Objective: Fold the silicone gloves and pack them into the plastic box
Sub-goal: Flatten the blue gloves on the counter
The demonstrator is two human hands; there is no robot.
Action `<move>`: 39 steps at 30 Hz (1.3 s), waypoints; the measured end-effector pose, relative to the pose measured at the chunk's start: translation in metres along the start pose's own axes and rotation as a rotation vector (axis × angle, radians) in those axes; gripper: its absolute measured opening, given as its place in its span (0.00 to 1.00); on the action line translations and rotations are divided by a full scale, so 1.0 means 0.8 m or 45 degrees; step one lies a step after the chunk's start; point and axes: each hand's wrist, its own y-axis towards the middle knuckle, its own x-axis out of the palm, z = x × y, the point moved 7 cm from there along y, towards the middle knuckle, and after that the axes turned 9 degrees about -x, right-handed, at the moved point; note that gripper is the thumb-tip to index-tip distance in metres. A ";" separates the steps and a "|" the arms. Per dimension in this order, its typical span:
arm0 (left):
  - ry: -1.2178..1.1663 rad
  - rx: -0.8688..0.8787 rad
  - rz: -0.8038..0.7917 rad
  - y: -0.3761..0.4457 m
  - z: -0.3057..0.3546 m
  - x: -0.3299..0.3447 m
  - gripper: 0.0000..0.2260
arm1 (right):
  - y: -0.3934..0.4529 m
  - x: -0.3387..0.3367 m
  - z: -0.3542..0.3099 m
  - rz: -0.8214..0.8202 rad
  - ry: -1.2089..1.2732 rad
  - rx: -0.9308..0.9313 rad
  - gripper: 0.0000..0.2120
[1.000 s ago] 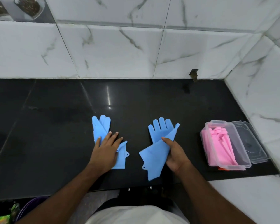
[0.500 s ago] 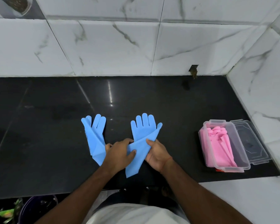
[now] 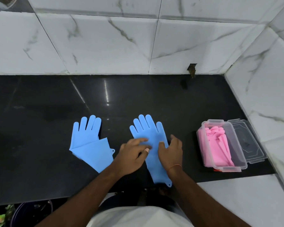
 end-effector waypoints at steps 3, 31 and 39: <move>0.343 -0.093 0.182 0.016 -0.009 0.010 0.28 | -0.005 0.004 0.001 -0.210 -0.510 -0.440 0.32; 0.576 0.179 -0.017 0.063 -0.041 -0.024 0.35 | -0.074 0.086 0.020 -0.404 -0.864 -0.709 0.37; 0.164 -0.444 0.765 -0.034 -0.132 -0.163 0.28 | -0.085 0.134 -0.083 -0.575 -0.356 -0.789 0.36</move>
